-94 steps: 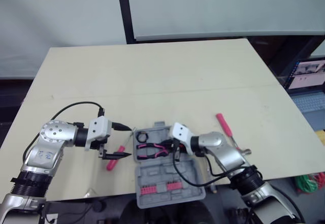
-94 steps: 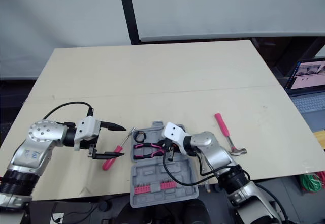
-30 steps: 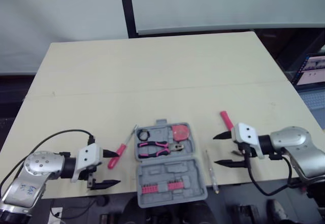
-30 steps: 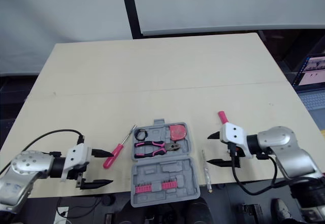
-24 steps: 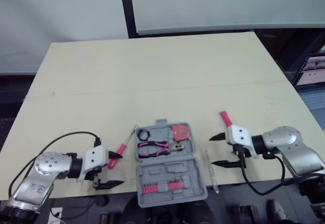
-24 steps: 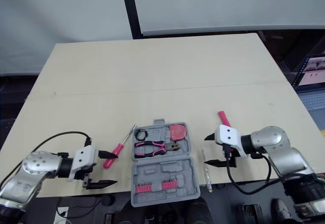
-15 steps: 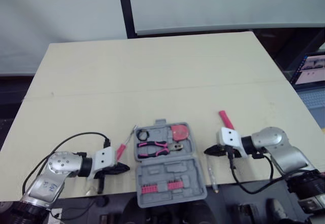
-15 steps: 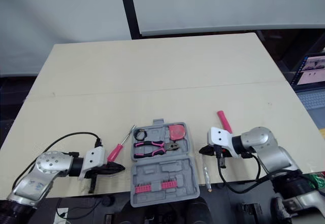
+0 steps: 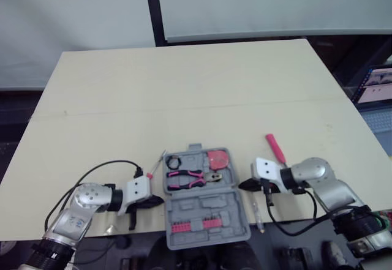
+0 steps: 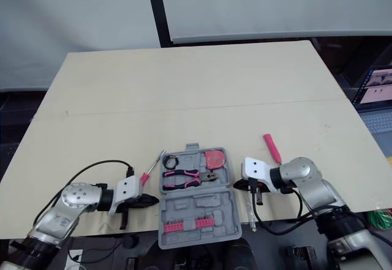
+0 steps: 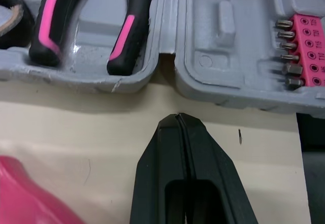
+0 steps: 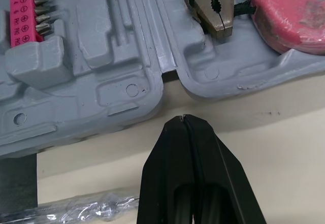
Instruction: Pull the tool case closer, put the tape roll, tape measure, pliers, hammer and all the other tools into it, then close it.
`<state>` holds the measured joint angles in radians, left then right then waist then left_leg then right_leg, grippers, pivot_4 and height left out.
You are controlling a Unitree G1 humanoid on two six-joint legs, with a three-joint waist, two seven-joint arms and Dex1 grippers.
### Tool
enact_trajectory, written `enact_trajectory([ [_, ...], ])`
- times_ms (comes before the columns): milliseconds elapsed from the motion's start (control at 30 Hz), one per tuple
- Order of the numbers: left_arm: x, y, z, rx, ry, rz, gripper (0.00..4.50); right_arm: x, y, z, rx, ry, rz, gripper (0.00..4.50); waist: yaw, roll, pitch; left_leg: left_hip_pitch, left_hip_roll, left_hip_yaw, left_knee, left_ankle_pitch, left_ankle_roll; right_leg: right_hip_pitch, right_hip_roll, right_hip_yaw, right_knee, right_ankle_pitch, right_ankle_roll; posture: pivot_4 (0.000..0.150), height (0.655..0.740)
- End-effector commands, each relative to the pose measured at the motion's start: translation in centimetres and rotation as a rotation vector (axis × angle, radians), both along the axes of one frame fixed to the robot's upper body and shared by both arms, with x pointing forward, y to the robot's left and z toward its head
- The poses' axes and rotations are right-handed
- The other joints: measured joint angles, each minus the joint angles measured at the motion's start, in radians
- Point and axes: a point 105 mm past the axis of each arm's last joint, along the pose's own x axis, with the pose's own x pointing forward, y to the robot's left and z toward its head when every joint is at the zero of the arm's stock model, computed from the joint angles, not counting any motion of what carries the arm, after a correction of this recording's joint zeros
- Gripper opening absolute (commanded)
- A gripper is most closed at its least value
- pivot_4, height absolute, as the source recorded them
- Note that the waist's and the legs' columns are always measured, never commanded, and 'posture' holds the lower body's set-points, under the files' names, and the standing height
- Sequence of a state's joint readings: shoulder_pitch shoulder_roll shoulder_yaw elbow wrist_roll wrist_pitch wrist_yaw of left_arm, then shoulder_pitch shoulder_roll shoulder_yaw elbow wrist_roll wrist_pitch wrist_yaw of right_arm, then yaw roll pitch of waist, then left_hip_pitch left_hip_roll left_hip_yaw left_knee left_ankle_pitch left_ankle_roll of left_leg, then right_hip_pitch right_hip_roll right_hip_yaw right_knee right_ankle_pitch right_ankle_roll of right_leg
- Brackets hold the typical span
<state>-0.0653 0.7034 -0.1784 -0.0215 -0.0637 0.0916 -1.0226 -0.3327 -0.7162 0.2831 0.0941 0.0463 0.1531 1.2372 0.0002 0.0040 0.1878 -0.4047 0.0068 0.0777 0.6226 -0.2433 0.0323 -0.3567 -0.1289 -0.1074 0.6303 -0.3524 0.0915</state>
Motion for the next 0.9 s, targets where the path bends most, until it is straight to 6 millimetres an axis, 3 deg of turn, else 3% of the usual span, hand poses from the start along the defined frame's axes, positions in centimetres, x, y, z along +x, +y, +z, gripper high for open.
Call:
enact_trajectory([
  [33, 0.3, -0.7, -0.2, 0.000, -0.010, 0.000, 0.04, -0.1, 0.6, -0.2, 0.014, -0.006, 0.003, 0.04, 0.000, 0.000, 0.000, 0.000, 0.000, 0.000, 0.000, 0.000, 0.000, 0.000, 0.000, 0.000, 0.000, 0.000, 0.000, 0.150, 0.7278],
  [433, 1.6, -3.0, 0.1, -0.065, -0.003, 0.004, 0.04, -0.4, 1.9, 0.2, 0.074, 0.028, -0.023, 0.04, 0.013, 0.000, 0.000, 0.000, 0.000, 0.000, 0.006, -0.001, 0.001, 0.001, 0.000, 0.000, 0.003, 0.000, 0.001, 0.150, 0.7278],
  [767, 5.7, -3.6, 0.9, -0.054, -0.055, 0.030, 0.04, 1.7, 1.5, 0.7, 0.062, -0.001, -0.071, 0.04, 0.025, 0.000, 0.000, 0.000, -0.001, 0.000, 0.008, -0.002, -0.001, 0.001, -0.001, 0.001, 0.005, 0.001, 0.002, 0.150, 0.7278],
  [900, 6.2, -3.8, 0.8, -0.042, -0.052, 0.016, 0.04, 2.6, 1.5, 0.8, 0.059, -0.015, -0.091, 0.04, 0.023, 0.000, 0.000, 0.000, -0.001, 0.000, 0.008, 0.000, 0.001, 0.001, -0.001, -0.001, 0.006, 0.001, 0.002, 0.150, 0.7278],
])
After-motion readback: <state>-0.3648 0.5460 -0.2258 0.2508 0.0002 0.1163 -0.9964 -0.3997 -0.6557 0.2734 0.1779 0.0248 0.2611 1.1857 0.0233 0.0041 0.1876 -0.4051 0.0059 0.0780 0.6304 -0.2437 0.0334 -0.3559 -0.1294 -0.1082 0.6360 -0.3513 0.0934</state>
